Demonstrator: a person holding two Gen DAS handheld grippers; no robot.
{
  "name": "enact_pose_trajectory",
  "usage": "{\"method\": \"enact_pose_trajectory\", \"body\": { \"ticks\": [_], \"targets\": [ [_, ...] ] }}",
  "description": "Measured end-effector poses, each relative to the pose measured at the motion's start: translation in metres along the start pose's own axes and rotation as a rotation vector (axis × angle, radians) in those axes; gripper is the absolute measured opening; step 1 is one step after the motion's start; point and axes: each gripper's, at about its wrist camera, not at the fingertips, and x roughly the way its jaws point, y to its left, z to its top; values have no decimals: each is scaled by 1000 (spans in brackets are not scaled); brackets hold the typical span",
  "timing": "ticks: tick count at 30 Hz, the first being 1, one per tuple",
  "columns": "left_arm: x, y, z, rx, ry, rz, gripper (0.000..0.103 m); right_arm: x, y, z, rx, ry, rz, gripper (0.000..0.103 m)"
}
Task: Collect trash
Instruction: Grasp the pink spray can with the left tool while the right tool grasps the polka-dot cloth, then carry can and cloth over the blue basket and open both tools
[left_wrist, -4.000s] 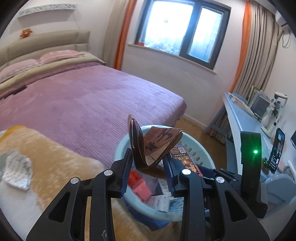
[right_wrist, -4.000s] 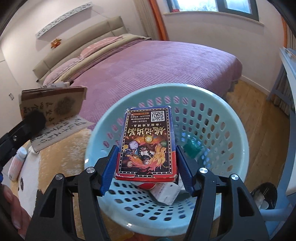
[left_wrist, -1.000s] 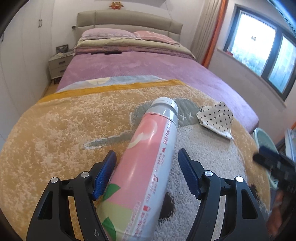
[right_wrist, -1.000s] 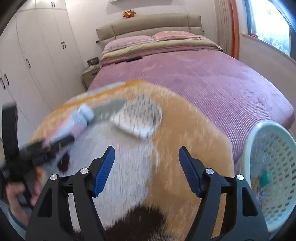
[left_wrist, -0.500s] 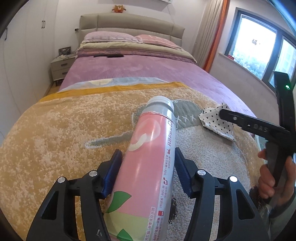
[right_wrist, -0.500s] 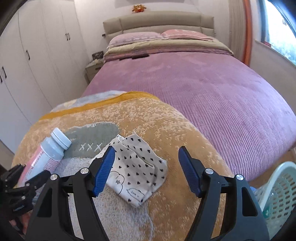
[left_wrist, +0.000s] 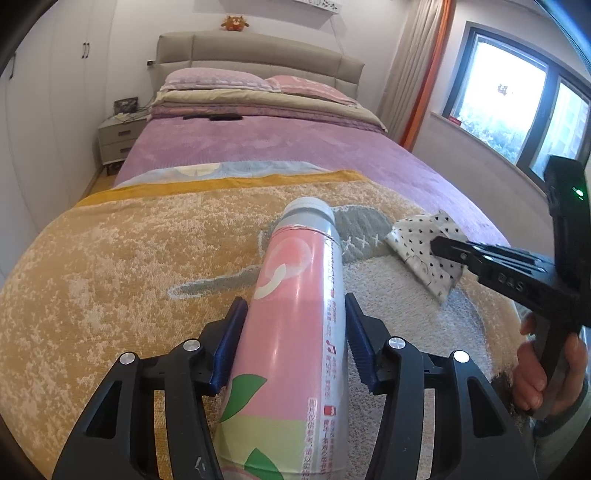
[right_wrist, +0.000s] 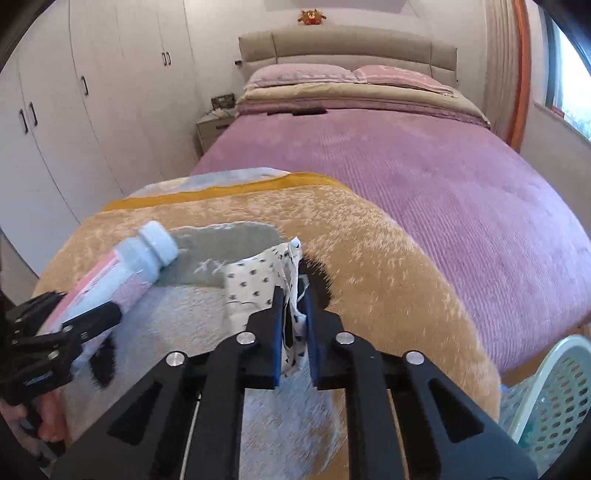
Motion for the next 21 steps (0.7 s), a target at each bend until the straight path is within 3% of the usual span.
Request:
{"method": "enact_pose_trajectory", "body": {
  "ticks": [10, 21],
  "targets": [
    [-9, -10, 1, 26, -52, -20, 47, -74, 6, -42, 77, -99, -4, 8],
    [-56, -79, -6, 145, -108, -178, 47, -169, -19, -73, 138, -224, -133, 8]
  ]
}}
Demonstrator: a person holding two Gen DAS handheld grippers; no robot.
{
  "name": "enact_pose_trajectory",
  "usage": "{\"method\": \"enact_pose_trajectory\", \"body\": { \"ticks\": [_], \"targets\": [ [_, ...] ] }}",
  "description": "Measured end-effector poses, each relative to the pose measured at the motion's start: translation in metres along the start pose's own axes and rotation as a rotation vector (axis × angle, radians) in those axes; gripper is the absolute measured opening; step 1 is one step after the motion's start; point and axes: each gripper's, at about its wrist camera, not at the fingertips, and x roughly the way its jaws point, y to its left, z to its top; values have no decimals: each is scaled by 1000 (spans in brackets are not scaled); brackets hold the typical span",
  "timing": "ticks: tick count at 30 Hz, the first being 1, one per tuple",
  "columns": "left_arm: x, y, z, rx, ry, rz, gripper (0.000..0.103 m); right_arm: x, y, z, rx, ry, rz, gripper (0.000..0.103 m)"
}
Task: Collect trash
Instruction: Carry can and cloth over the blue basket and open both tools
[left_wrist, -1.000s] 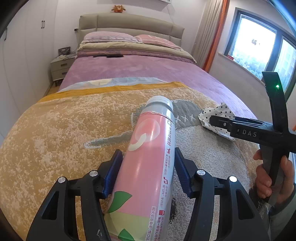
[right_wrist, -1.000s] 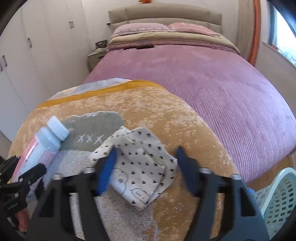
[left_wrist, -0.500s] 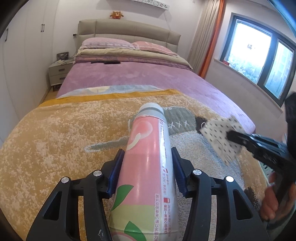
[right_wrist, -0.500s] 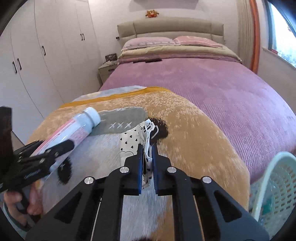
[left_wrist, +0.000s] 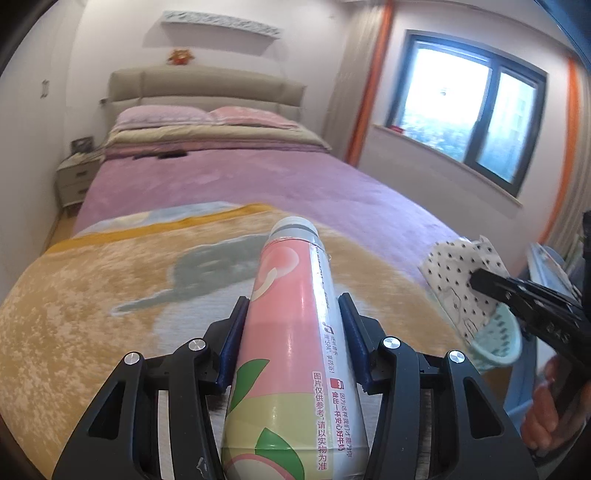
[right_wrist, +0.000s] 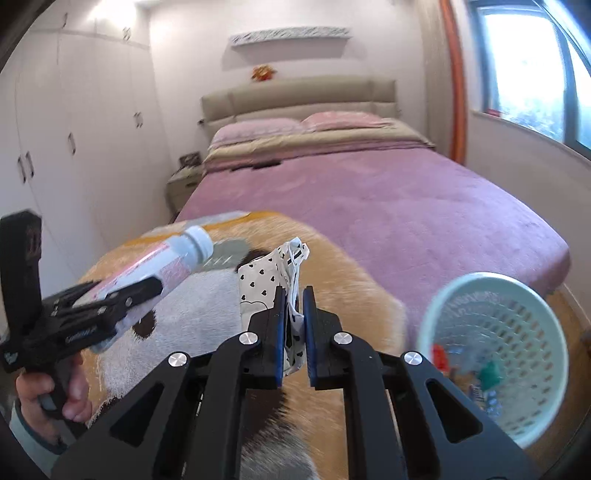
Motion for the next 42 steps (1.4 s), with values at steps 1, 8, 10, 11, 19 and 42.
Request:
{"method": "enact_pose_trajectory", "body": {
  "ticks": [1, 8, 10, 11, 19, 42],
  "targets": [
    [-2, -8, 0, 17, -4, -7, 47, -7, -8, 0, 17, -10, -7, 8],
    [-4, -86, 11, 132, -30, -95, 47, -52, -58, -3, 87, -86, -103, 8],
    [2, -105, 13, 147, -27, -124, 47, -60, -75, -4, 106, -99, -135, 8],
    [5, -113, 15, 153, -24, -138, 47, -63, -83, -5, 118, -103, -149, 8],
    [54, -185, 21, 204, 33, -235, 47, -57, -165, -16, 281, -63, -274, 8],
    [144, -253, 6, 271, 147, -230, 68, -5, -259, -73, 504, 127, -398, 48]
  ]
}}
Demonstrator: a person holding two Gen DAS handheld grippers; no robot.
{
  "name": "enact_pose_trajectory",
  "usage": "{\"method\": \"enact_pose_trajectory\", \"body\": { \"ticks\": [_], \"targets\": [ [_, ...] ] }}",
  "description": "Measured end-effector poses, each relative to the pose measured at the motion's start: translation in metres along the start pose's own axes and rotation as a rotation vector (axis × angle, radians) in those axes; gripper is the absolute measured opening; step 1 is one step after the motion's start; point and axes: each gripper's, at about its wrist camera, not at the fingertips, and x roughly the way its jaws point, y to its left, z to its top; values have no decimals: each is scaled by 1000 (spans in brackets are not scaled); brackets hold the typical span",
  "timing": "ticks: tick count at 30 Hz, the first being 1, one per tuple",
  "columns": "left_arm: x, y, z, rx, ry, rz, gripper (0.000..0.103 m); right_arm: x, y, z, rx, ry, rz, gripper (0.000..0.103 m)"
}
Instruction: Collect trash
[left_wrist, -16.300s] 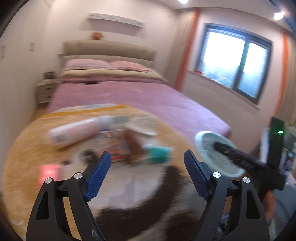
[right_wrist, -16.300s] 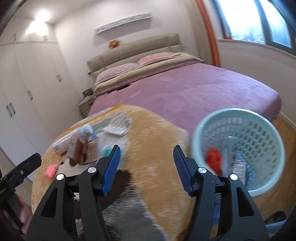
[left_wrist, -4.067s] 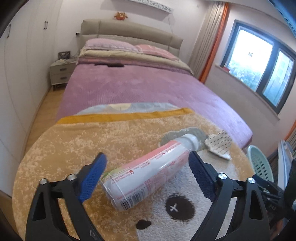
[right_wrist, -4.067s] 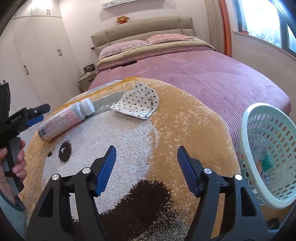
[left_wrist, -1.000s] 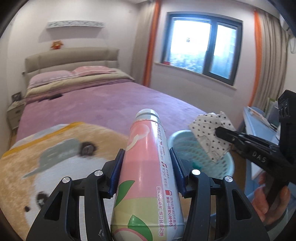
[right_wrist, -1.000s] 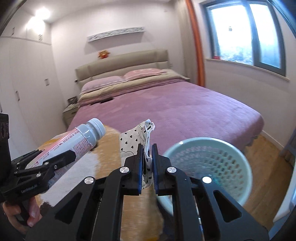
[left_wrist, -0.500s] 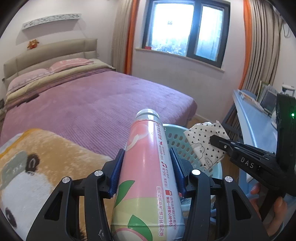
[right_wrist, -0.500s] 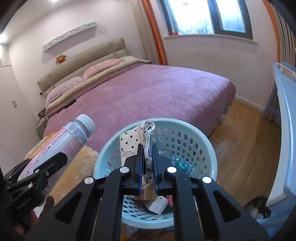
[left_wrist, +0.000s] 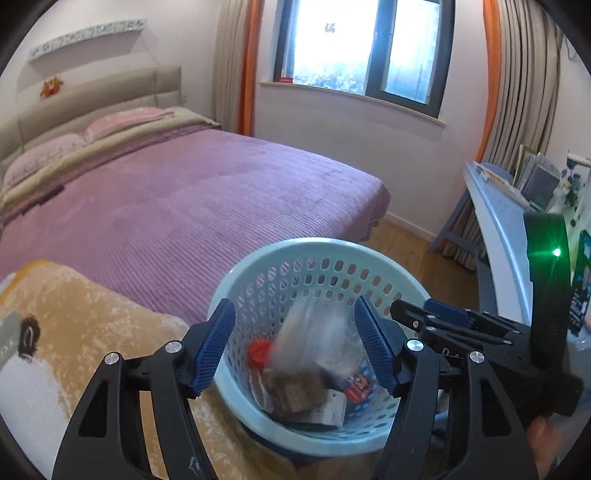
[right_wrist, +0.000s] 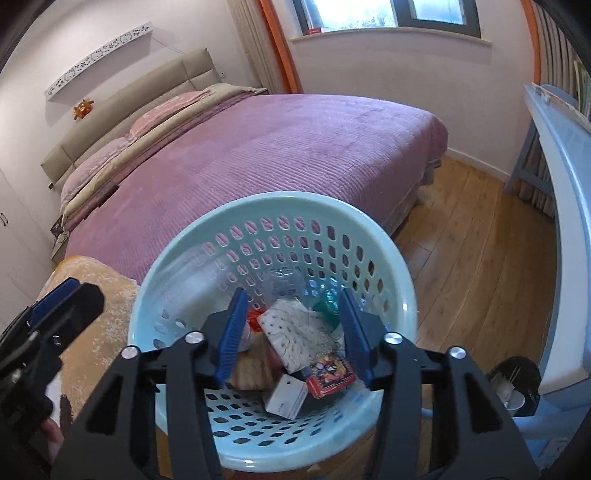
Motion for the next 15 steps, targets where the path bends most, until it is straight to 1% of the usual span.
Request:
{"method": "enact_pose_trajectory", "body": {
  "ticks": [2, 5, 7, 8, 11, 15],
  "targets": [
    [-9, 7, -5, -9, -4, 4, 70, -6, 0, -2, -4, 0, 2, 48],
    [-25, 13, -9, -28, -19, 3, 70, -21, 10, -7, -34, -17, -6, 48],
    [-41, 17, -13, -41, -41, 19, 71, -33, 22, -11, -81, -46, -31, 49],
    [-47, 18, -15, -41, -47, 24, 72, -41, 31, -14, -108, -58, -35, 51],
    [-72, 24, -22, -49, -75, 42, 76, -62, 55, -20, -177, -97, -24, 56],
    [-109, 28, -36, -61, -110, 77, 77, -94, 86, -29, -256, -159, -11, 59]
  ]
}}
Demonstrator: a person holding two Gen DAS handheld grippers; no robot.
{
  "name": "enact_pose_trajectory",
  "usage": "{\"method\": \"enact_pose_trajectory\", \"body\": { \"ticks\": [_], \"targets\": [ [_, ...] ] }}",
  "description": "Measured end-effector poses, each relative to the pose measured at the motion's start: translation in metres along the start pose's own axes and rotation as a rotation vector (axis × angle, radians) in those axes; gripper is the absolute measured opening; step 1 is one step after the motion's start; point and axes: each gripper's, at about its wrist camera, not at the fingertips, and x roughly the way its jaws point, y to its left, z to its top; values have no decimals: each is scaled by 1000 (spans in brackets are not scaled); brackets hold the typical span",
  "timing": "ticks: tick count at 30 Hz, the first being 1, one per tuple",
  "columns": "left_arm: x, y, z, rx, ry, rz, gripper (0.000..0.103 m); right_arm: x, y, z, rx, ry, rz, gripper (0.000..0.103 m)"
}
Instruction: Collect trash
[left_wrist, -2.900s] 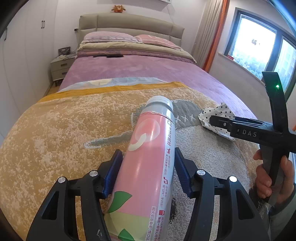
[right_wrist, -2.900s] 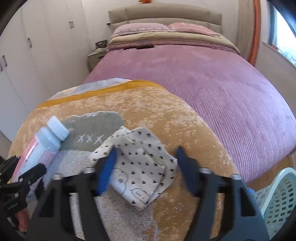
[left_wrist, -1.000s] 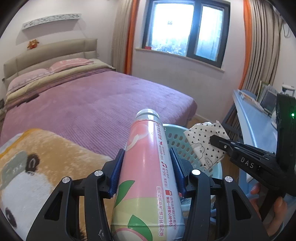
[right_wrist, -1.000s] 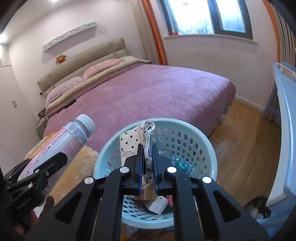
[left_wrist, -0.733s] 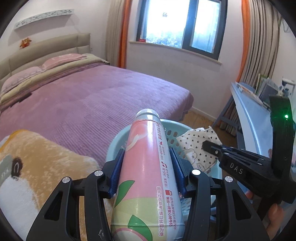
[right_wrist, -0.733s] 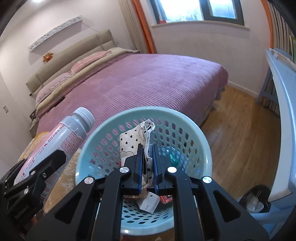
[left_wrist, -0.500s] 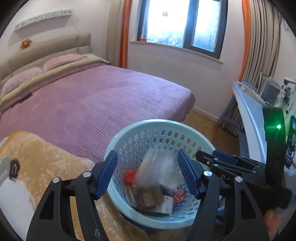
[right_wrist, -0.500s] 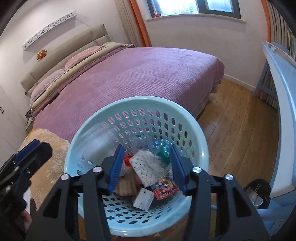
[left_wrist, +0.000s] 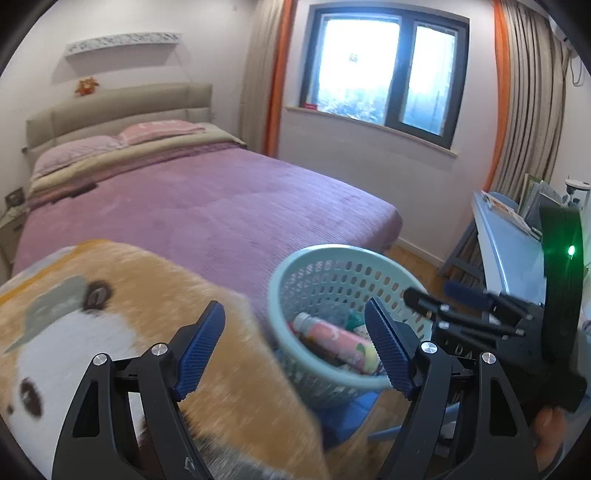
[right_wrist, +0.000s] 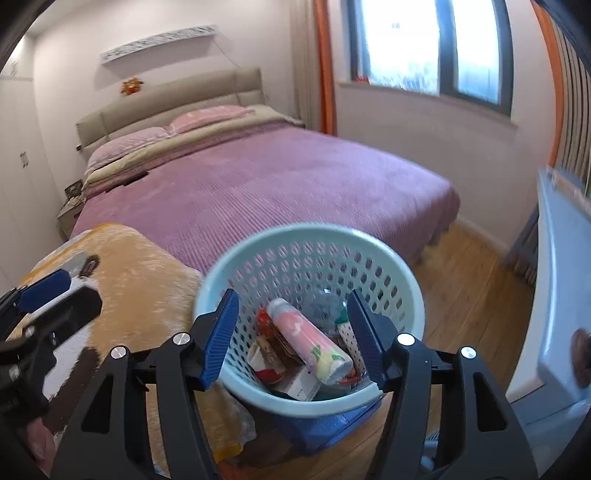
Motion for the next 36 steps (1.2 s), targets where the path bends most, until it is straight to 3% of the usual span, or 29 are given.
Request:
{"method": "enact_pose_trajectory", "body": {
  "ticks": [5, 11, 16, 25, 36],
  "targets": [
    [-52, 13, -18, 1, -72, 102, 83, -37, 23, 1, -20, -67, 41, 65],
    [-96, 43, -49, -76, -161, 231, 92, -70, 48, -14, -11, -134, 97, 67],
    [-114, 53, -80, -29, -301, 419, 92, -96, 60, -33, -10, -275, 68, 70],
    [-119, 55, -94, -41, -362, 439, 93, -106, 69, -50, -17, -366, 16, 71],
    [-122, 56, -98, -53, -360, 445, 96, -91, 87, -67, -45, -348, 17, 71]
  ]
}}
